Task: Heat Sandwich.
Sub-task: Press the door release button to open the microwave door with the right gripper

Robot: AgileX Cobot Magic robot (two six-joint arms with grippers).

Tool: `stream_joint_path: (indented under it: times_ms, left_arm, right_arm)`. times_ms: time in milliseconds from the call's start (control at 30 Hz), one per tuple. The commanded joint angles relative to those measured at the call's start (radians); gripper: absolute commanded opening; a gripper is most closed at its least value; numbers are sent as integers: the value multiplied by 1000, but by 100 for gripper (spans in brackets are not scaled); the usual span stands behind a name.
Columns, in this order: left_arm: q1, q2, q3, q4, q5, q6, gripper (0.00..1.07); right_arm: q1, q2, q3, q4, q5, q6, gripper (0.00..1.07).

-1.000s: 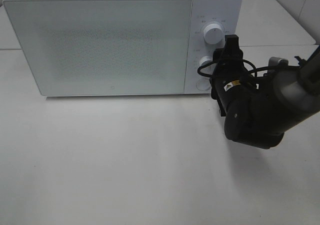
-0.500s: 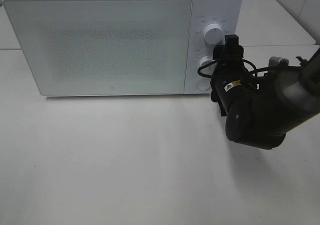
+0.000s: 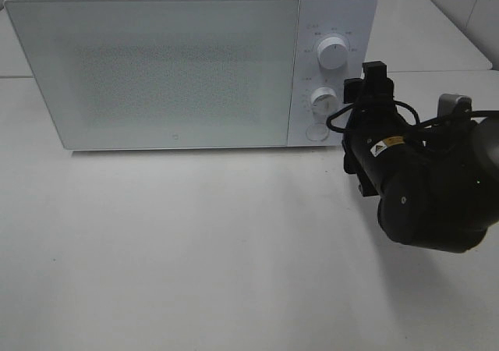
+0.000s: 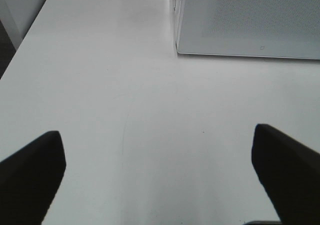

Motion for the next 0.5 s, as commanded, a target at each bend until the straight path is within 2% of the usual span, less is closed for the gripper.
stream_joint_path:
  times_ms: [33, 200, 500]
  left_arm:
    - [2, -15, 2, -8, 1, 2, 96]
    - [2, -15, 2, -8, 1, 2, 96]
    - [2, -15, 2, -8, 1, 2, 96]
  right_arm:
    - [4, -43, 38, -33, 52, -7, 75]
    - [4, -91, 77, -62, 135, -67, 75]
    - [1, -199, 102, -162, 413, -390, 75]
